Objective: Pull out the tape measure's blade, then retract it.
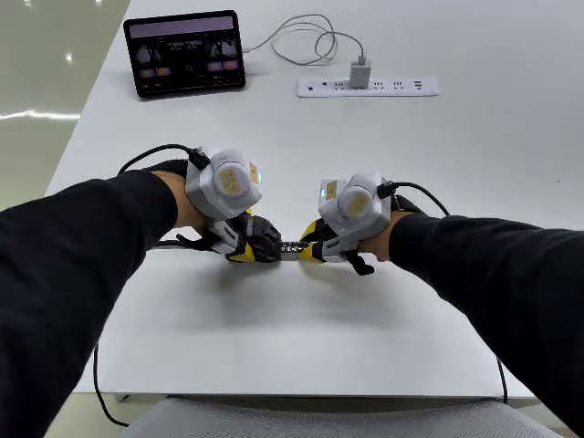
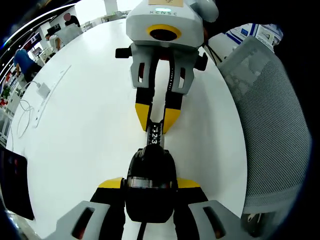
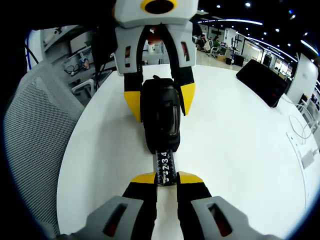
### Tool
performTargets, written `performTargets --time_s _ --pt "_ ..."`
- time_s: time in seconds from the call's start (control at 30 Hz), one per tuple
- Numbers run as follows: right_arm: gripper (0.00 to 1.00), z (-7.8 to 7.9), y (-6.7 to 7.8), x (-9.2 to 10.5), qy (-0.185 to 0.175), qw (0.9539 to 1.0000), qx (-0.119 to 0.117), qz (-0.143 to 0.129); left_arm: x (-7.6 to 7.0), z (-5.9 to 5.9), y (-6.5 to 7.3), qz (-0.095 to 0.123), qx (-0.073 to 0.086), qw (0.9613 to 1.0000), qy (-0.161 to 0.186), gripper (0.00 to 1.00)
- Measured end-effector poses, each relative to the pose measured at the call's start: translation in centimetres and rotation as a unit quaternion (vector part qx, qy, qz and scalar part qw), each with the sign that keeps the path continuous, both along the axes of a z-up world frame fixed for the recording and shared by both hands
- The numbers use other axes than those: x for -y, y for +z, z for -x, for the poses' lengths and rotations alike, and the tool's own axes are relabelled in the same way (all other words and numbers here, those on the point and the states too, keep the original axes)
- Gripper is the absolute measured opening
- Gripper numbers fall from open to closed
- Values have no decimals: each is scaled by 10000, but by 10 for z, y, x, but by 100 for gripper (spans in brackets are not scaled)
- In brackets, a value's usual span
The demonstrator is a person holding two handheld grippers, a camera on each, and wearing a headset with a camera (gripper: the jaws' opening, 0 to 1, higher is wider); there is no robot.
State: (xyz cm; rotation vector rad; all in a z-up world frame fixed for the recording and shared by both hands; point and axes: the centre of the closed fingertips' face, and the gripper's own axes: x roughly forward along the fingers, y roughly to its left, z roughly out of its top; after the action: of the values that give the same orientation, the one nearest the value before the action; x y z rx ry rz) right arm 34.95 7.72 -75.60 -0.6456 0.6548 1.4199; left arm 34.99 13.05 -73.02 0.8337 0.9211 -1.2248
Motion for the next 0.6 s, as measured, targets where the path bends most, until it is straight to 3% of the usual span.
performTargets --time_s 0.6 --pt "9 -2 -1 14 -58 10000 6 49 1 1 1 40 -28 10000 45 33"
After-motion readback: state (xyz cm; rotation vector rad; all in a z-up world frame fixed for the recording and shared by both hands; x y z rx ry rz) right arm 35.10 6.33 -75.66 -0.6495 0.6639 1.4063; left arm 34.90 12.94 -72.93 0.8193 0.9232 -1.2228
